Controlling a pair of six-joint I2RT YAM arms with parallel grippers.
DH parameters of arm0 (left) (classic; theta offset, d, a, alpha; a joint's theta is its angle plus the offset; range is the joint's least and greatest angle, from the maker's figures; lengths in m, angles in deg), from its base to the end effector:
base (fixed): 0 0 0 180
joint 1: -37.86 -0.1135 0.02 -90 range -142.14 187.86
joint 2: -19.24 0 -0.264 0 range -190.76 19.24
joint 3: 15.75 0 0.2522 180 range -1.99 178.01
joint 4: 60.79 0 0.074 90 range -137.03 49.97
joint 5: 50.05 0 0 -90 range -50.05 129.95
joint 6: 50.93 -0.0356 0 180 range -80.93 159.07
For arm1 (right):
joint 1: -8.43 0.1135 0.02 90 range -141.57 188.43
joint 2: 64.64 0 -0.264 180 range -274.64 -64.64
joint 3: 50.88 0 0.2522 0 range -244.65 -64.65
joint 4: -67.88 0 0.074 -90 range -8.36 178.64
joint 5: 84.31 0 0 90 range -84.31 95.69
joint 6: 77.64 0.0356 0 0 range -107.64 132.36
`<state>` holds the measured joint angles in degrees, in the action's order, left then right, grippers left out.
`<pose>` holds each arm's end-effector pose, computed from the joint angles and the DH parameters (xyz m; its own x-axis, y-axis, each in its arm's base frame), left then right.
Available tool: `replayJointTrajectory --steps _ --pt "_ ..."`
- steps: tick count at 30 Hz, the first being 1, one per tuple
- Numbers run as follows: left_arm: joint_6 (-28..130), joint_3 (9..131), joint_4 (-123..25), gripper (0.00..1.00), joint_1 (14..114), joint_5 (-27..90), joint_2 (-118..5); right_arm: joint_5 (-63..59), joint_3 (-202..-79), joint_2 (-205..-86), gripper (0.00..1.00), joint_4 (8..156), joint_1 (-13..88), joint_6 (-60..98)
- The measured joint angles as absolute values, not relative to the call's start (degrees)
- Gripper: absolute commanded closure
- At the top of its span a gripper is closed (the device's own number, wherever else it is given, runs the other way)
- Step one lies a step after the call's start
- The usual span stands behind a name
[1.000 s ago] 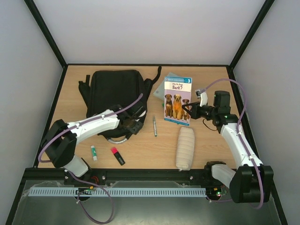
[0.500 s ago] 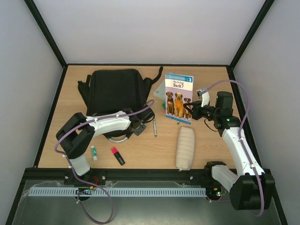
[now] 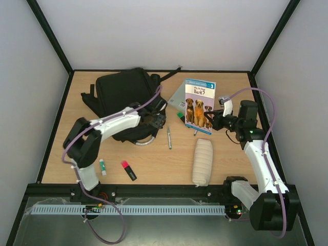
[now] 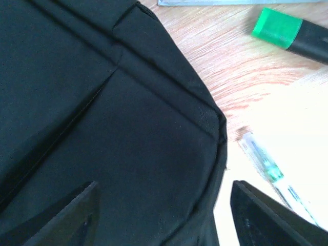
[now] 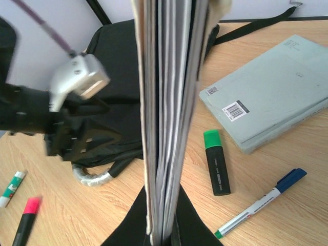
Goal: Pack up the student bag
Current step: Adjust the student bag at the center of the board.
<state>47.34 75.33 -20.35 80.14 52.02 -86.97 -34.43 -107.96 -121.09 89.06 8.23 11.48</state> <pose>0.3000 -0.2627 0.2114 -0.6860 0.4336 -0.5843 0.4767 0.8745 0.0894 0.2211 0.0222 0.3008 -0.3418 -0.0106 -0.9397 -0.6060 0.7667 0.2118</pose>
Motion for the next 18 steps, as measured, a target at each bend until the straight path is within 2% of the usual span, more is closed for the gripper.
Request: replayJointTrajectory --steps 8,18 --pt "47.4 64.0 -17.4 0.28 79.8 51.4 -70.9 -34.3 -107.9 -120.9 0.99 89.0 7.8 11.4" --pt "47.3 58.4 -12.6 0.33 76.5 58.7 -71.5 -34.4 -107.8 -122.6 0.99 89.0 7.7 11.3"
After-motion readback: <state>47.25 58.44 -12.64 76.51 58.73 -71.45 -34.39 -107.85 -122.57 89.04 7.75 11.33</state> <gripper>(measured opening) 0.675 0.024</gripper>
